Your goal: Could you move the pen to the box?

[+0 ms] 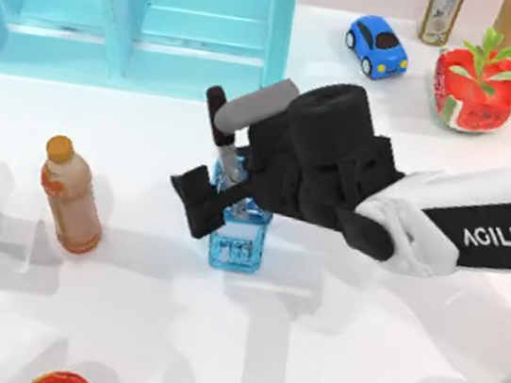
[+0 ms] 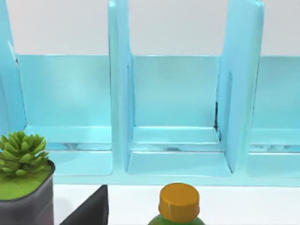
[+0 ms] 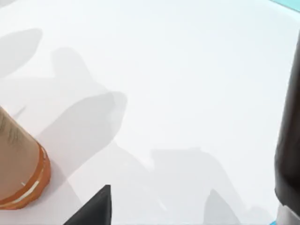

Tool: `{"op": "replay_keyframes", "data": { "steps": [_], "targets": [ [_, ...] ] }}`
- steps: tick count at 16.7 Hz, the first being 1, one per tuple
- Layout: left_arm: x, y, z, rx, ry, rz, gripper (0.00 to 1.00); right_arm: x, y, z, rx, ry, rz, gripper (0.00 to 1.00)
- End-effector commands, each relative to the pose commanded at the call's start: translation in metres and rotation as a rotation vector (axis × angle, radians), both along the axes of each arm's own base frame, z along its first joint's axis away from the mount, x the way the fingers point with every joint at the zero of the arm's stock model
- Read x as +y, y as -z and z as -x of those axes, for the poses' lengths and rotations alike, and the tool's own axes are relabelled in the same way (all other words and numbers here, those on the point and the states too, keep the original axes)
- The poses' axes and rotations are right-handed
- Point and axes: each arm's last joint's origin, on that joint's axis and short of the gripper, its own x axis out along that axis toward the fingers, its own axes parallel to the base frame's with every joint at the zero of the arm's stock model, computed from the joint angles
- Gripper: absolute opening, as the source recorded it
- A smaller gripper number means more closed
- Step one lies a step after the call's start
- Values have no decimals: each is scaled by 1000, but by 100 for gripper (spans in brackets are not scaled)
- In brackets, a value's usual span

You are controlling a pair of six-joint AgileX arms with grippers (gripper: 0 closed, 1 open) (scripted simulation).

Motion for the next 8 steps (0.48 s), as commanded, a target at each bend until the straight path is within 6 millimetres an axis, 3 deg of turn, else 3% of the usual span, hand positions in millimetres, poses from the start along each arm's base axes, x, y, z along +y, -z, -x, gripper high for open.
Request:
{"op": "replay_keyframes", "data": {
  "steps": [8],
  "targets": [
    [0,0,0,0,0,0,100,0,0,0,0,0,0,0]
  ]
}}
